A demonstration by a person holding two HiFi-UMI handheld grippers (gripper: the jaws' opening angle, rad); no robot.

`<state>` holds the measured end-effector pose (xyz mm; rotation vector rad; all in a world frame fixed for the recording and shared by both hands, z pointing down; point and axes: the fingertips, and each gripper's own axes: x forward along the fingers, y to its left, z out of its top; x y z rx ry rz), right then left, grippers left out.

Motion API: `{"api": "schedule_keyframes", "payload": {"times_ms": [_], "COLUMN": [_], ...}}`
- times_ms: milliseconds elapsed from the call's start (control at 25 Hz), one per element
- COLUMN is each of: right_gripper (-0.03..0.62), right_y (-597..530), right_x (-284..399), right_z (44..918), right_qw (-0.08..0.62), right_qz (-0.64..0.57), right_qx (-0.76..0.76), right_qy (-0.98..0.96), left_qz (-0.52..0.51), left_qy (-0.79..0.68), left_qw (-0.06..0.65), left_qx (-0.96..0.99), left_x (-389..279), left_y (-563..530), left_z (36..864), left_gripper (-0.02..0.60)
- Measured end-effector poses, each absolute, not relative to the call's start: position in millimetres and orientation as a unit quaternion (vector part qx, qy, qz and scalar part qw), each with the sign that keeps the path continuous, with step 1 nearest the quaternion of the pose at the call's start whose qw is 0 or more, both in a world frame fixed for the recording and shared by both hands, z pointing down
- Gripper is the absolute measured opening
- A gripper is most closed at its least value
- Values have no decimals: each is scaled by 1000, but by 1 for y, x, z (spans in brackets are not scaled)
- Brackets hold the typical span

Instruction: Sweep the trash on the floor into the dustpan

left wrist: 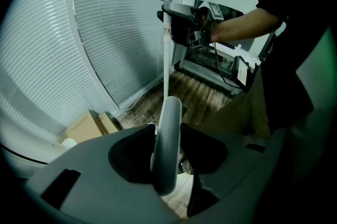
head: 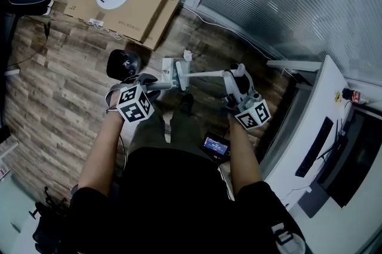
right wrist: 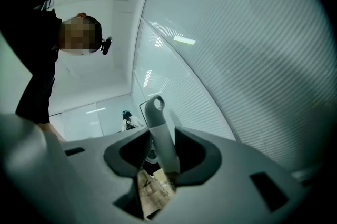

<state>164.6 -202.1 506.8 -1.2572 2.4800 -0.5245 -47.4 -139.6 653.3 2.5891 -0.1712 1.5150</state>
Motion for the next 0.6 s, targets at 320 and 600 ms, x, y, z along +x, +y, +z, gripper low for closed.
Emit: {"api": "schedule_keyframes", "payload": {"times_ms": [320,600], "right_gripper": [126,121], "right_y": [-202,-226], "right_x": [229,226], "right_z": [453,434], "right_qw": [142,74], "right_qz": [-112,-47], "right_qx": [-476,-453], "right_qy": [861,887], "left_qz": [508,489], "left_qy": [-73,-143], "left_qw": [77,138], "left_qx": [855,849], "left_x": [-60,-74], "left_y": [-127,-109], "left_z": [653,653], "left_gripper": [137,133]}}
